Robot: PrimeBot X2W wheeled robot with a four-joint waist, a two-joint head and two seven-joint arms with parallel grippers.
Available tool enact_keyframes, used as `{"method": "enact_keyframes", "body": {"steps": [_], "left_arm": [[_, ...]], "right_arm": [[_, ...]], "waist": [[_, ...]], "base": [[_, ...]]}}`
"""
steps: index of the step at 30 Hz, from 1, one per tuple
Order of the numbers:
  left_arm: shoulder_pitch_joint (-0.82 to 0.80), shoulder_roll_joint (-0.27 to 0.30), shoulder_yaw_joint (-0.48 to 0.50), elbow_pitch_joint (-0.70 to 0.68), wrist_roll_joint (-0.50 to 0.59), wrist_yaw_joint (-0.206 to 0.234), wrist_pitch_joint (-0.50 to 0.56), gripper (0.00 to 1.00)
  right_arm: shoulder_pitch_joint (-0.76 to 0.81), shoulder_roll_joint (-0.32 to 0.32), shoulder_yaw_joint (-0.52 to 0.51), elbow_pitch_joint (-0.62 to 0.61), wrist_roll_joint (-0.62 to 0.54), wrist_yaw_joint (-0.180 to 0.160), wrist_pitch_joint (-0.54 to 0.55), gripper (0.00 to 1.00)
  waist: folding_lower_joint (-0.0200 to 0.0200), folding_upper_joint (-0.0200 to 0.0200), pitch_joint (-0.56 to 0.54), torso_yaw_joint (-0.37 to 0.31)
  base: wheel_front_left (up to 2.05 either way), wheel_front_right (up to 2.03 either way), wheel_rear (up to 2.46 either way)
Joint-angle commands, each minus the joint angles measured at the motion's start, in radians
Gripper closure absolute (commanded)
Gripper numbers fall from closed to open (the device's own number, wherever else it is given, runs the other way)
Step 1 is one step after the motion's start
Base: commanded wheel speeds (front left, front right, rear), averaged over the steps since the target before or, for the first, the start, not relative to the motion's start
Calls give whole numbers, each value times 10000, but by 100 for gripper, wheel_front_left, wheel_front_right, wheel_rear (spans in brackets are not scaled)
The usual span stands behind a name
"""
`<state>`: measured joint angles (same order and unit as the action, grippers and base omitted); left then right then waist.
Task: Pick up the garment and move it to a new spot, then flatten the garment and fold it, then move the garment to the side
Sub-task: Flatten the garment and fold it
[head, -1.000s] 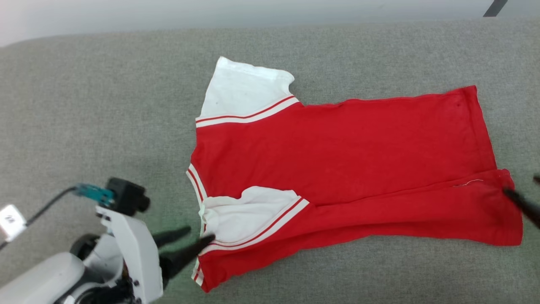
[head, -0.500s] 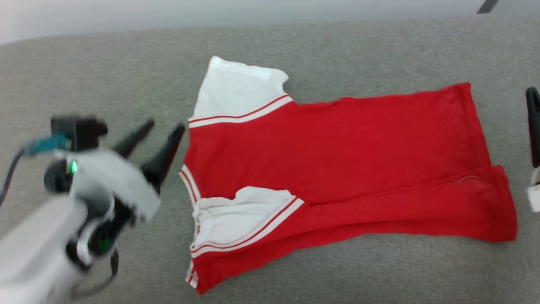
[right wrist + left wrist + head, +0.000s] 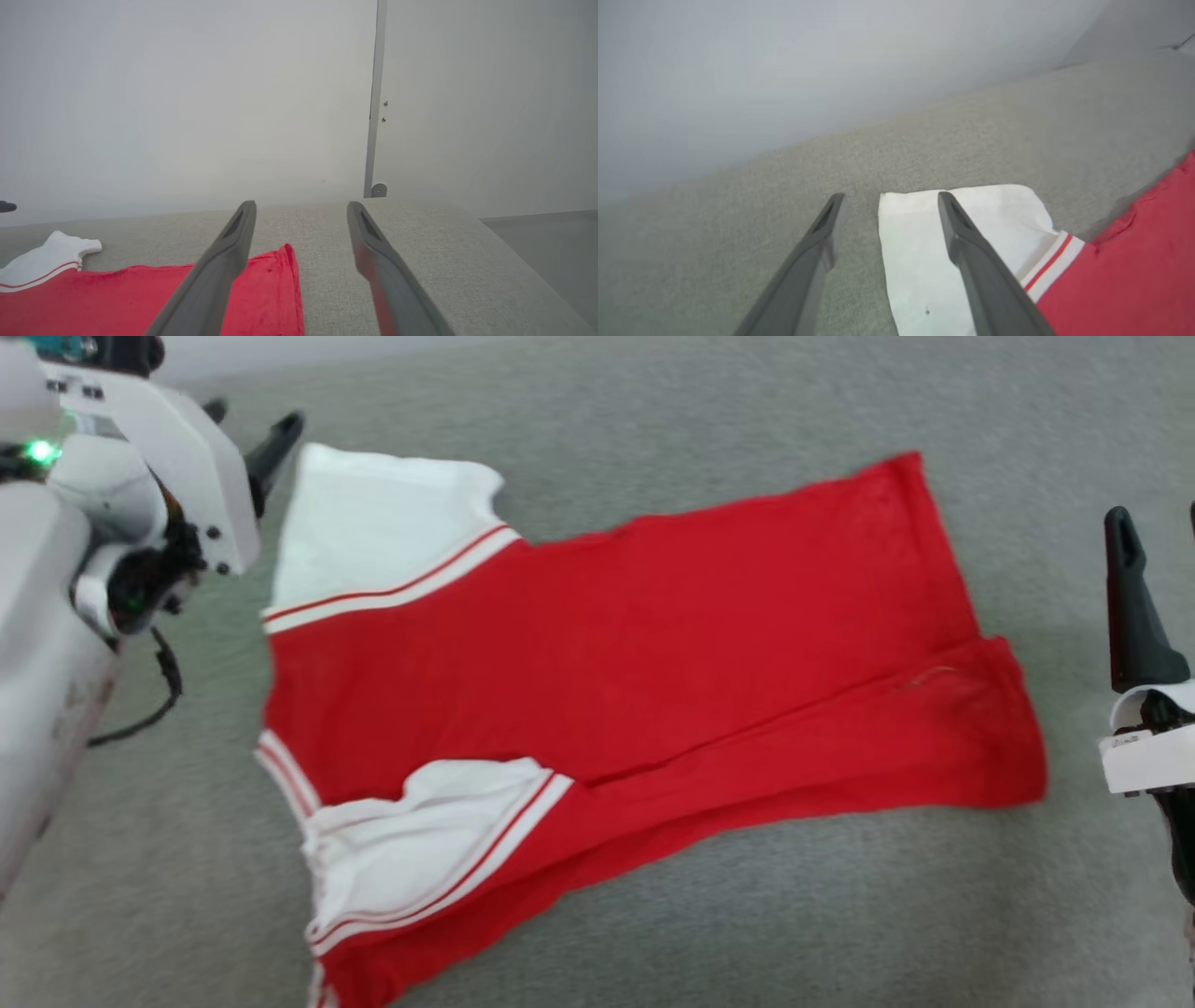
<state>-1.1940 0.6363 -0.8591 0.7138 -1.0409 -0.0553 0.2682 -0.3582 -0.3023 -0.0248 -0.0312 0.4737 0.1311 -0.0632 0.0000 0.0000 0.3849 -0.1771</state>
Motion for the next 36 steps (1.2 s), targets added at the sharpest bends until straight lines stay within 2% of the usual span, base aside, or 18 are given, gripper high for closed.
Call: {"method": "enact_keyframes", "body": {"steps": [1,6,9,14,17,18,19,20,21,25,30,33,36], "left_arm": [[-116,-49,-107,218,-23,-142,279,0],[-900,-172,-476,1522,-308,-536,2244,0],[-1269,-134,-644,2000,-371,-619,3042,0],[-1638,-291,-1083,2345,-111,-715,3624,0],[-1513,-526,-1116,2572,-347,-758,3803,0],[-1453,-592,-1167,2599,-444,-763,3954,13],[-1398,-670,-1195,2587,-546,-774,4073,56],[-1360,-717,-1188,2526,-657,-780,4152,73],[-1343,-756,-1152,2435,-810,-785,4211,100],[-1403,-677,-1216,2135,-1067,-787,4281,100],[-1601,-738,-1398,1762,-1218,-765,4200,100],[-1699,-804,-1524,1493,-1311,-765,4117,100],[-1785,-897,-1673,1192,-1428,-766,4094,100]], "right_arm": [[8,57,43,-46,-33,-7,-61,0],[26,66,163,-87,31,-7,-75,0],[-6,20,254,-134,74,-7,-29,0],[-70,-106,259,-263,151,-7,-11,0],[-209,-169,352,-364,169,-7,80,0],[-251,-221,401,-405,186,-8,106,0],[-298,-295,451,-440,195,-8,188,0],[-357,-376,535,-453,213,-8,276,0],[-473,-471,662,-463,249,-8,424,0],[-1325,-1200,1615,-256,484,-8,1866,0],[-3155,-2154,3198,589,1472,-9,5002,0],[-4407,-2415,3907,1333,2444,-9,6869,0],[-5536,-2756,4542,2212,2844,-9,8317,0]], "waist": [[0,0,401,-579],[0,0,592,-932],[0,0,764,-1067],[0,0,1053,-1095],[0,0,1125,-1075],[0,0,1138,-1058],[0,0,1152,-1035],[0,0,1166,-1011],[0,0,1183,-986],[0,0,1288,-875],[0,0,1504,-616],[0,0,1644,-457],[0,0,1803,-283]], "base": [[0,0,0],[0,0,0],[0,0,0],[0,0,0],[0,0,0],[0,0,0],[0,0,0],[0,0,0],[0,0,0],[0,0,0],[0,0,0],[0,0,0],[0,0,0]]}}
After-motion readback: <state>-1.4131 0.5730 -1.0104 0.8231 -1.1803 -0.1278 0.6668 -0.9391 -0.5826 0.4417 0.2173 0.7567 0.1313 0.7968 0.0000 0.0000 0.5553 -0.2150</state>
